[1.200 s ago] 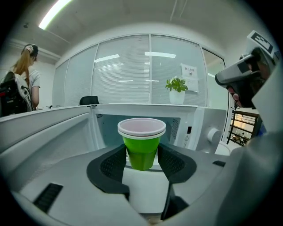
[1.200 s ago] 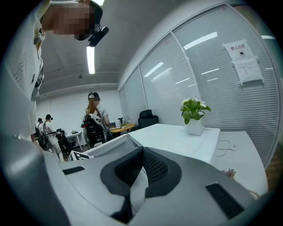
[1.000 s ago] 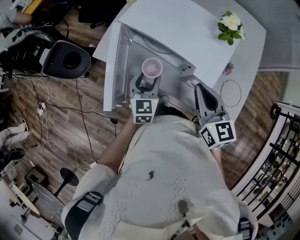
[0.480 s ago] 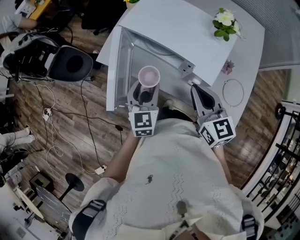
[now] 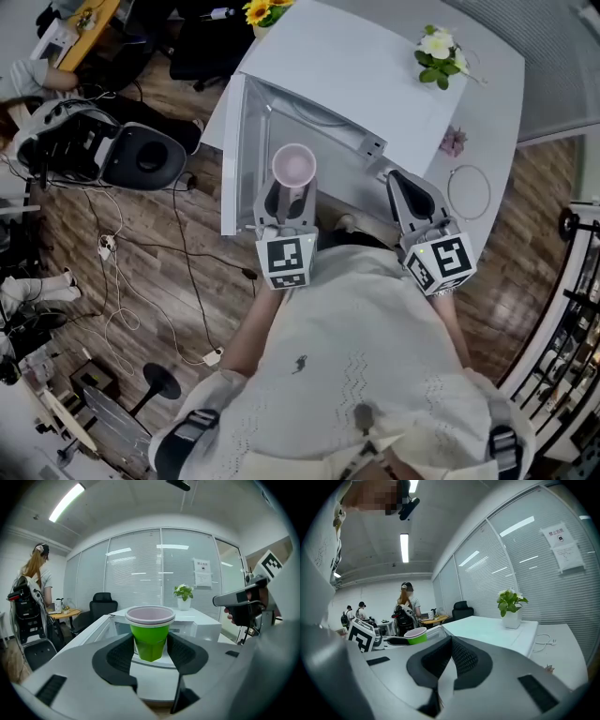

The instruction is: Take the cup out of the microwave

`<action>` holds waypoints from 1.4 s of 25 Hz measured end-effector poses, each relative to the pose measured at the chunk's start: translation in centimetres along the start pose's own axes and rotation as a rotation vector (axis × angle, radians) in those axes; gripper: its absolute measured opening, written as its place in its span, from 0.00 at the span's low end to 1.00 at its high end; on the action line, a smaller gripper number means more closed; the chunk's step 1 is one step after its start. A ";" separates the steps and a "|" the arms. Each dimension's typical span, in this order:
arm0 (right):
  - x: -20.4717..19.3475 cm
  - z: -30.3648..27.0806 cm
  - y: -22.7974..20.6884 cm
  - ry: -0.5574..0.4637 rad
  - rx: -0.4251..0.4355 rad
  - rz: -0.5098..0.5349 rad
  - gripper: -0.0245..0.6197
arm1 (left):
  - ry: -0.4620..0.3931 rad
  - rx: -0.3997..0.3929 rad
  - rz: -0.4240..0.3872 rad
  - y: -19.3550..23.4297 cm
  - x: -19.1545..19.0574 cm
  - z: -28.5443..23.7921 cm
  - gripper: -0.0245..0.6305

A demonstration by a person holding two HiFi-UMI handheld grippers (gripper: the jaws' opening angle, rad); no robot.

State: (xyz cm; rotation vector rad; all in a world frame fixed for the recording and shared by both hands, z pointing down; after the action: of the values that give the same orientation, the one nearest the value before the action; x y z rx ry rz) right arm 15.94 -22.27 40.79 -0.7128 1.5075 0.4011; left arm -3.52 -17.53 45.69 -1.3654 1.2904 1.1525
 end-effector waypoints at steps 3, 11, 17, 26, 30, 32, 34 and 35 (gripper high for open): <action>0.9 0.2 -0.3 -0.019 -0.008 0.007 0.05 | -0.007 -0.008 -0.008 -0.5 1.1 -0.1 0.41; 3.8 0.7 -1.1 -0.088 -0.030 0.041 0.05 | -0.074 -0.038 -0.031 -1.7 4.6 -0.6 0.41; 5.7 0.8 -2.2 -0.147 -0.051 0.052 0.05 | -0.106 -0.043 -0.025 -1.9 7.2 -1.4 0.41; 7.0 1.9 -2.7 -0.194 -0.078 0.055 0.05 | -0.103 -0.044 -0.020 -2.5 8.4 -1.2 0.41; 7.2 2.0 -2.8 -0.206 -0.077 0.054 0.05 | -0.102 -0.041 -0.023 -2.7 8.4 -1.3 0.41; 7.2 1.9 -2.8 -0.212 -0.075 0.053 0.05 | -0.110 -0.045 -0.023 -2.8 8.5 -1.4 0.41; 7.2 1.9 -2.8 -0.220 -0.074 0.050 0.05 | -0.111 -0.044 -0.023 -2.7 8.6 -1.4 0.41; 7.2 1.9 -2.8 -0.222 -0.074 0.049 0.05 | -0.111 -0.042 -0.024 -2.7 8.5 -1.4 0.41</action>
State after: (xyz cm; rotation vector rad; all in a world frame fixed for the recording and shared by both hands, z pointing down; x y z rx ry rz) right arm 19.61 -24.48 34.05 -0.6674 1.3080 0.5577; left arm -0.58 -20.09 37.49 -1.3251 1.1743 1.2279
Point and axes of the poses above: the fingertips, and each gripper's own axes: z backward along the fingers, y to its left, x out of its top, the point moved 5 cm from there along z, backward along the fingers, and after that the axes turned 9 degrees about -y, right-handed, at the moved point
